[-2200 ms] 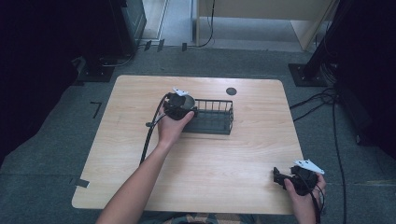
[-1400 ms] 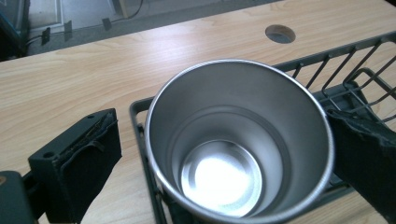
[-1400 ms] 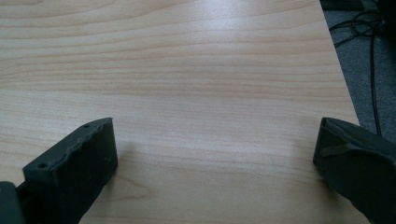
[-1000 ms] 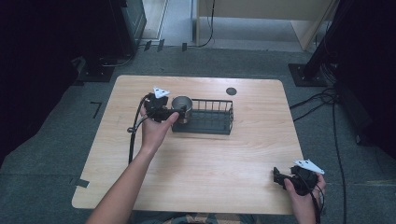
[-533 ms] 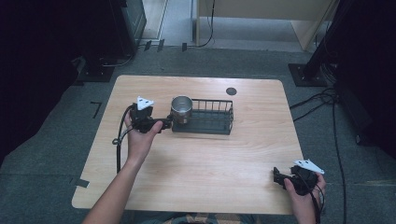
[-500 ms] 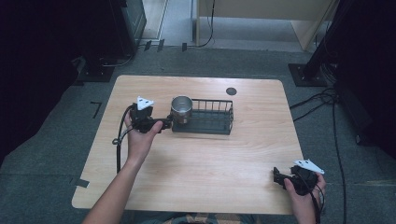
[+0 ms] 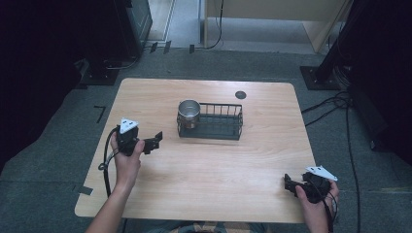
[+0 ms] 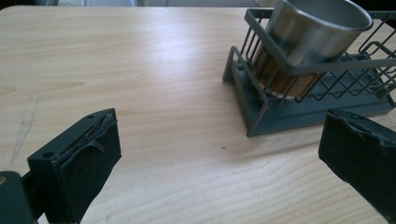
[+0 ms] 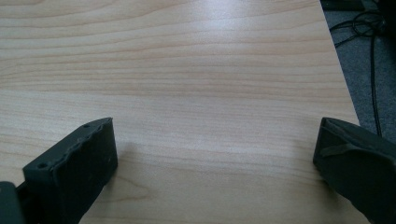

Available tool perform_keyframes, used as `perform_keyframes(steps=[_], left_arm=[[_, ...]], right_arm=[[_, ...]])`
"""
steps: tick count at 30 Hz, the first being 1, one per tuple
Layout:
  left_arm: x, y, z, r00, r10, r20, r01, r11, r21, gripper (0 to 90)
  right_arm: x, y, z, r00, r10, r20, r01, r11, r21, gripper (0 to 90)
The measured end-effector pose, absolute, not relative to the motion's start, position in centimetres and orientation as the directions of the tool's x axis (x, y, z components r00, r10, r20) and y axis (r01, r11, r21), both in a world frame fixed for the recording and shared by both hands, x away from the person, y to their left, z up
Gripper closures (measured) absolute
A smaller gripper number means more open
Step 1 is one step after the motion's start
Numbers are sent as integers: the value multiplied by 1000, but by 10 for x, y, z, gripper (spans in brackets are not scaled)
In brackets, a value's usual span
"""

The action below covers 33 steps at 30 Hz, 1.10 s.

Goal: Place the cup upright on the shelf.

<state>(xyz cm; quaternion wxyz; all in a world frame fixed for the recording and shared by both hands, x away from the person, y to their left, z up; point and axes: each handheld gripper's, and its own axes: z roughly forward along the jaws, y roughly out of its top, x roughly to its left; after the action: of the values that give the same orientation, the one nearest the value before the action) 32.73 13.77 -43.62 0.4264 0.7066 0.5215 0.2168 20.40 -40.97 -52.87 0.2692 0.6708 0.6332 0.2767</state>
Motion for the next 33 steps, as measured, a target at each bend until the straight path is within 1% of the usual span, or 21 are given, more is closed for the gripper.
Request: perform_keyframes(steps=[9, 15, 19, 24, 28, 33], left_arm=[[304, 163, -451, 321, 939, -122, 562, -85, 823, 0], [298, 174, -459, 301, 945, -124, 576, -77, 813, 0], [292, 183, -466, 290, 952, -103, 575, -87, 814, 0], [286, 192, -475, 268, 958, -107, 592, -75, 803, 0], [279, 201, -484, 250, 965, -83, 603, -88, 793, 0], [274, 213, -492, 228, 970, -78, 618, -82, 782, 0]], right_arm=[[204, -410, -529, 44, 999, 29, 701, -51, 711, 0], [204, -410, -529, 44, 999, 29, 701, -52, 712, 0], [204, -410, -529, 44, 999, 29, 701, -52, 711, 0], [204, -410, -529, 44, 999, 28, 701, -51, 711, 0], [204, -410, -529, 44, 999, 29, 701, -51, 711, 0], [204, -410, -529, 44, 999, 29, 701, -51, 711, 0]])
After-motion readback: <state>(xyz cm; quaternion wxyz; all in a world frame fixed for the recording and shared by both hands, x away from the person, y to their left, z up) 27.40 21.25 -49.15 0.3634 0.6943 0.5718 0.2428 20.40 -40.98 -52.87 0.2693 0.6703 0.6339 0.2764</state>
